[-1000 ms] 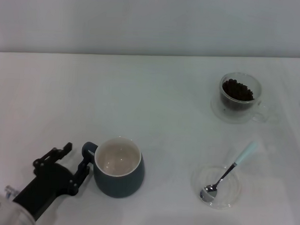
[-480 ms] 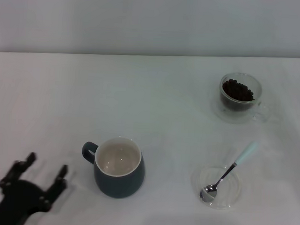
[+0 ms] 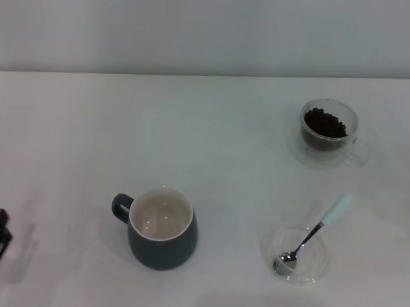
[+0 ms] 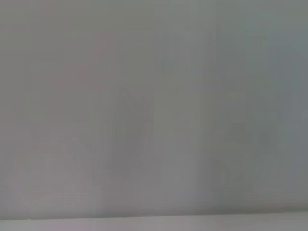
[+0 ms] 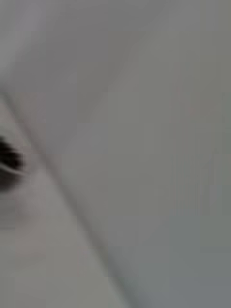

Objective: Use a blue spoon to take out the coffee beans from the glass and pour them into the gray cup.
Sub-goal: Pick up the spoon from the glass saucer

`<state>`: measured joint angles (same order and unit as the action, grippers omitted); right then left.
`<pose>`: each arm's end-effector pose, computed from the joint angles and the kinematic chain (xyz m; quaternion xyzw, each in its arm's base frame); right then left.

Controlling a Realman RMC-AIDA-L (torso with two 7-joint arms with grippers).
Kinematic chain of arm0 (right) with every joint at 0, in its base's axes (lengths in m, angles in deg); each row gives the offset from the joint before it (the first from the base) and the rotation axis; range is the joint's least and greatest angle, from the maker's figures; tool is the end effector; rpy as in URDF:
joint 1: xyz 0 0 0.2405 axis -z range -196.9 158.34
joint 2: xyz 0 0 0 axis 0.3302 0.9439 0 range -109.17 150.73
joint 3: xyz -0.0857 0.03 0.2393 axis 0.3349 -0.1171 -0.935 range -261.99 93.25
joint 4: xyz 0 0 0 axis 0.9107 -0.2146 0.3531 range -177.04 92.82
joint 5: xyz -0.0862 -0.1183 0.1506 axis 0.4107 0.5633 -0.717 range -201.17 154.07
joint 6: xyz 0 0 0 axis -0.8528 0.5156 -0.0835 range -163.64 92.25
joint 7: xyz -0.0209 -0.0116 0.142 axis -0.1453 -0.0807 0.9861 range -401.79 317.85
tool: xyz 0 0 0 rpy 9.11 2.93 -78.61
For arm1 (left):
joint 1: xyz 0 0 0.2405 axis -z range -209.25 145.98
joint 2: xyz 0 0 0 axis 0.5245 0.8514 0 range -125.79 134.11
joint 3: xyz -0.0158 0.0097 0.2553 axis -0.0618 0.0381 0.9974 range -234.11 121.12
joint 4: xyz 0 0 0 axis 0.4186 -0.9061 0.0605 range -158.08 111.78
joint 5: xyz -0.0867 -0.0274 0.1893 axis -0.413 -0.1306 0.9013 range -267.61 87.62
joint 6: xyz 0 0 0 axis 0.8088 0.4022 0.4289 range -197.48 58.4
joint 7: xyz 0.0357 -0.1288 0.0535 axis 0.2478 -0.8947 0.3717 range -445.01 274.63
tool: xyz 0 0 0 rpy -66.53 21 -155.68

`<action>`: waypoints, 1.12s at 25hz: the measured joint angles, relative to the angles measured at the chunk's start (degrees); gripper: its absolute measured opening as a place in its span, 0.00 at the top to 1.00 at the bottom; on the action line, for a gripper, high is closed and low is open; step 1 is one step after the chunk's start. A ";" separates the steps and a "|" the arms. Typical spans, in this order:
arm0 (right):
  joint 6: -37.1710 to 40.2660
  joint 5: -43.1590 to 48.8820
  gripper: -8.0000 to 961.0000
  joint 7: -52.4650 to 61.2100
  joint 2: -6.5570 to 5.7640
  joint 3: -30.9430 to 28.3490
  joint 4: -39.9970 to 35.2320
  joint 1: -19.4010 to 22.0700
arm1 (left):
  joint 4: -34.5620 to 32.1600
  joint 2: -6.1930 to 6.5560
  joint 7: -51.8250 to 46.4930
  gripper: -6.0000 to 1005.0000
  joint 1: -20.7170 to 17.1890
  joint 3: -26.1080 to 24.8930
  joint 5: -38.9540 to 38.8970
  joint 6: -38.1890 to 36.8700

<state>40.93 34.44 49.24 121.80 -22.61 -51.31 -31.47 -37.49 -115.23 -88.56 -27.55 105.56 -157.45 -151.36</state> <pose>0.4222 0.2499 0.0973 -0.6477 0.5695 0.3876 0.3254 -0.3620 0.1853 -0.0440 -0.6975 -0.2618 -0.2854 0.6029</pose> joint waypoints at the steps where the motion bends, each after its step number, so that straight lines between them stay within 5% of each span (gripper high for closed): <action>1: 0.08 1.54 0.21 0.99 -0.09 0.58 0.36 -0.34 | 0.25 0.01 -0.45 0.22 0.22 0.00 -1.16 -0.01; 14: -2.96 13.02 0.21 1.24 7.60 2.36 0.25 -5.50 | 1.14 0.06 -1.01 0.23 3.32 0.01 -2.59 -0.12; 28: -6.85 13.12 0.21 1.19 10.37 2.40 -0.56 -7.48 | 1.26 0.03 -1.02 0.23 3.40 0.00 -2.77 -0.13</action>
<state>34.08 47.56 50.43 132.17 -20.21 -51.87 -38.96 -36.23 -115.20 -89.59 -24.15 105.57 -160.22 -151.49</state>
